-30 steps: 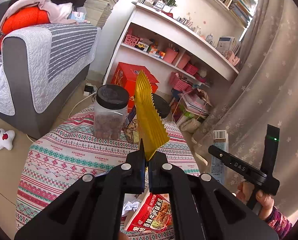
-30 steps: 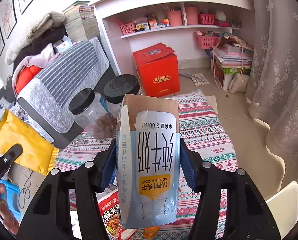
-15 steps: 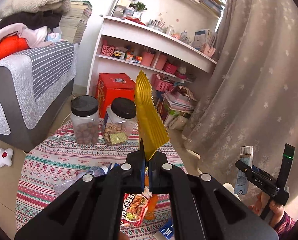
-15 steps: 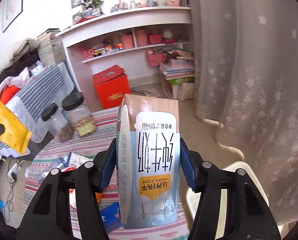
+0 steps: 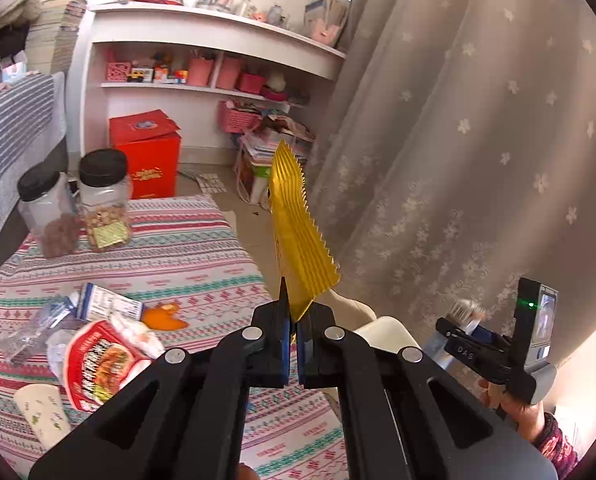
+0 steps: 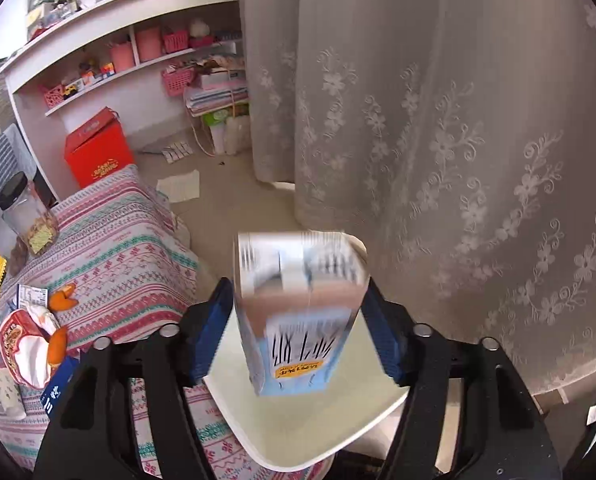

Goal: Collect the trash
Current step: 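Carry the milk carton to the white bin and open the right tool, then lower the yellow wrapper into the white bin and open the left tool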

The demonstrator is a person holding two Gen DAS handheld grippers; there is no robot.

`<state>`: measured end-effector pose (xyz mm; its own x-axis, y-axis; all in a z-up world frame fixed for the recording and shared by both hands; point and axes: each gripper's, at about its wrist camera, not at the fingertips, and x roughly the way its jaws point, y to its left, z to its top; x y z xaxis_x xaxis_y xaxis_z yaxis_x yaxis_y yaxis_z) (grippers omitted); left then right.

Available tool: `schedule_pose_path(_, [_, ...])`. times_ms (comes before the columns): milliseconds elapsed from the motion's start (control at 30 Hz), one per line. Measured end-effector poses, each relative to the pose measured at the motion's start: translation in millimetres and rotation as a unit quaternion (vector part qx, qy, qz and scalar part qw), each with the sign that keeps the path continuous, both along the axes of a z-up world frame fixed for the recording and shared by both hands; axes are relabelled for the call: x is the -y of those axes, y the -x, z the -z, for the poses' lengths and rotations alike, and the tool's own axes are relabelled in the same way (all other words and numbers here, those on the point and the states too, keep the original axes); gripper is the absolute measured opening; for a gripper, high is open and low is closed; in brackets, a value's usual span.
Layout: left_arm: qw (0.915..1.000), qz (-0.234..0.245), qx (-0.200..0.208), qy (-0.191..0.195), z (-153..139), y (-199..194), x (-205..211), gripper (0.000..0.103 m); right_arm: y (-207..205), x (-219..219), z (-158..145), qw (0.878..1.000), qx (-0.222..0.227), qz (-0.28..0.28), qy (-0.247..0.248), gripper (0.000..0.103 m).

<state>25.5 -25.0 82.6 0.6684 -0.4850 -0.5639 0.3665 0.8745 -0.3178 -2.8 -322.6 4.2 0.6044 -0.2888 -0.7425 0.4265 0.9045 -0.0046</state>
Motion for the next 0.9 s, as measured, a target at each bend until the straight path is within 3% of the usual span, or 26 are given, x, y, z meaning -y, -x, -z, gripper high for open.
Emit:
schedule_pose_path(33, [0.9999, 0.010, -0.004, -0.001, 4, 0, 15, 0.002, 7, 9, -2, 1.000, 0.008, 0.014, -0.003, 0.089])
schedule_pose_path(167, [0.9983, 0.052, -0.027, 0.001, 19, 1, 68, 0.002, 30, 44, -18, 0.995, 0.059, 0.074, -0.010, 0.096])
schedule_pose_path(500, [0.9871, 0.146, -0.065, -0.006, 47, 11, 180, 0.002, 72, 97, -45, 0.970, 0.153, 0.187, -0.020, 0.096])
schedule_pose_path(800, [0.9711, 0.203, -0.126, -0.012, 84, 12, 232, 0.003, 83, 115, -49, 0.958, 0.178, 0.223, -0.040, 0.096])
schedule_pose_path(900, [0.9683, 0.207, -0.137, -0.025, 95, 15, 238, 0.017, 83, 115, -50, 0.957, 0.182, 0.222, -0.036, 0.096])
